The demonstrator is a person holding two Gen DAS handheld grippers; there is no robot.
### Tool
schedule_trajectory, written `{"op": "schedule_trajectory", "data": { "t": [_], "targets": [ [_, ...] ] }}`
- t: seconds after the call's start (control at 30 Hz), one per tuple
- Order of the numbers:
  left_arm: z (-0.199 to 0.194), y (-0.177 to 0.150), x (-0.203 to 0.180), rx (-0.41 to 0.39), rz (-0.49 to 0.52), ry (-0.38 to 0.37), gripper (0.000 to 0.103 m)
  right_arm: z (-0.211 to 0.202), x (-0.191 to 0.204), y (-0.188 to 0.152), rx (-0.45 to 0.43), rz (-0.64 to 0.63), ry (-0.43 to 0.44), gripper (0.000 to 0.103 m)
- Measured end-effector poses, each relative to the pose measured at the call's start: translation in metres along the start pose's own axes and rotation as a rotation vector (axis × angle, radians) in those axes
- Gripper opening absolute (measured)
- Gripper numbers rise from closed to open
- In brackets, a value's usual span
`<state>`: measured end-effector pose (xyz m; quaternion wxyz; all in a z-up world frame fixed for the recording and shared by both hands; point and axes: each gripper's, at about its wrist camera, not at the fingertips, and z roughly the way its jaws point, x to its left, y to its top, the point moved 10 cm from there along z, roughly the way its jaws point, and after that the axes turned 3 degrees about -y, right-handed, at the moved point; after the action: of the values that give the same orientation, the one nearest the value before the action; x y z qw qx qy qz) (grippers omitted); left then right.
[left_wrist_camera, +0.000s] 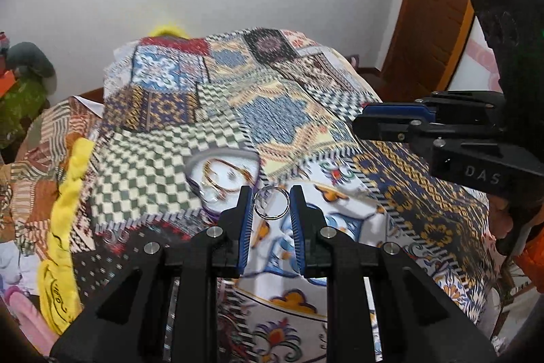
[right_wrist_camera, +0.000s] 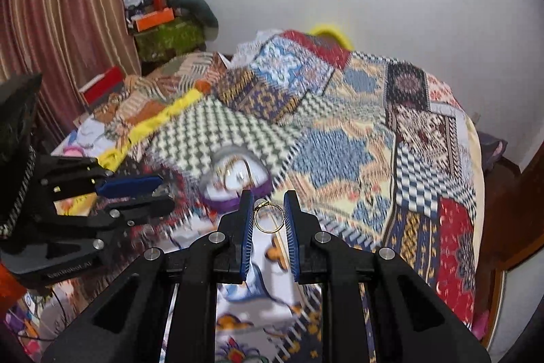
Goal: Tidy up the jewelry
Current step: 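Carry both rings over the purple heart tin and lower them in, then open both tools to drop the rings into the purple heart tin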
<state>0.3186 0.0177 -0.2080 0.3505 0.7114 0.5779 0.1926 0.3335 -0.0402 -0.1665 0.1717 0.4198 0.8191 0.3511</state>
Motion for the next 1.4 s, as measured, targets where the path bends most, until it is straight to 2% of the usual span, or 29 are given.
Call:
{"op": "schedule_trajectory", "data": {
  "t": [0.17, 0.37, 0.87, 1.13, 1.4],
  "targets": [
    [-0.002, 0.016, 0.021, -0.032, -0.018, 0.027, 0.021, 0.004, 0.009, 0.022, -0.032, 0.003, 0.026, 0.016],
    [0.012, 0.024, 0.044, -0.025, -0.054, 0.040, 0.021, 0.024, 0.018, 0.033, -0.013, -0.001, 0.052, 0.016],
    [0.096, -0.009, 0.069, 0.142, -0.113, -0.001, 0.021, 0.112, 0.027, 0.019, 0.202, 0.016, 0.117, 0.016],
    [0.115, -0.005, 0.071, 0.150, -0.102, -0.007, 0.021, 0.141, 0.028, 0.019, 0.280, 0.018, 0.136, 0.016],
    [0.117, -0.008, 0.074, 0.156, -0.103, 0.001, 0.021, 0.148, 0.035, 0.016, 0.304, 0.036, 0.175, 0.016]
  ]
}}
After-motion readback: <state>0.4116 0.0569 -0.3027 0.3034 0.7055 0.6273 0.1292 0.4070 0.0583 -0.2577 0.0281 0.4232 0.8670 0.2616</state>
